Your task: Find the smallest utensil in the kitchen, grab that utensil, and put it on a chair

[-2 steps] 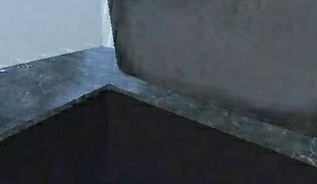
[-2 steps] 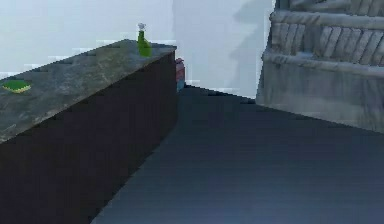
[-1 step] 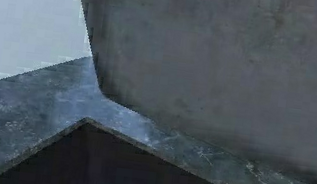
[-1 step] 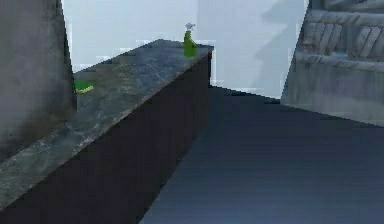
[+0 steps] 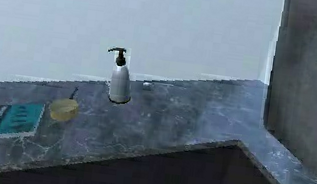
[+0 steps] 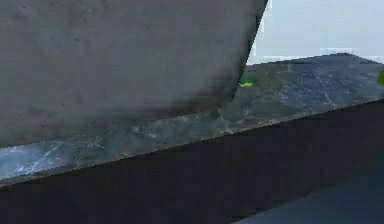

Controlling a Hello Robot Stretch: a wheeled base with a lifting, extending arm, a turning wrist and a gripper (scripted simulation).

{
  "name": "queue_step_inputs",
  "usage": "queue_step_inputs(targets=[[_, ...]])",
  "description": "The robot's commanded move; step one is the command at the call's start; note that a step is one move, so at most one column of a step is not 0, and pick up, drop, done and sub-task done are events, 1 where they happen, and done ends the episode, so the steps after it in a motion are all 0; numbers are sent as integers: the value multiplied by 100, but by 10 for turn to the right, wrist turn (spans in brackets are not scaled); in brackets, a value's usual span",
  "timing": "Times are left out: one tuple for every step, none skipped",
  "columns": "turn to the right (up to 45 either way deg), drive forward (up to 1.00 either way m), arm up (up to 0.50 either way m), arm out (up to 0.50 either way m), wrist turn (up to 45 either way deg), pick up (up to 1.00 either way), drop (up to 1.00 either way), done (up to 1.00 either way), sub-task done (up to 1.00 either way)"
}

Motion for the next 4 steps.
queue_step_inputs(targets=[[-450, 0, 0, 0, 0, 0, 0, 0, 0], [-450, 0, 0, 0, 0, 0, 0, 0, 0], [-210, 0, 0, 0, 0, 0, 0, 0, 0], [0, 0, 50, 0, 0, 0, 0, 0, 0]])
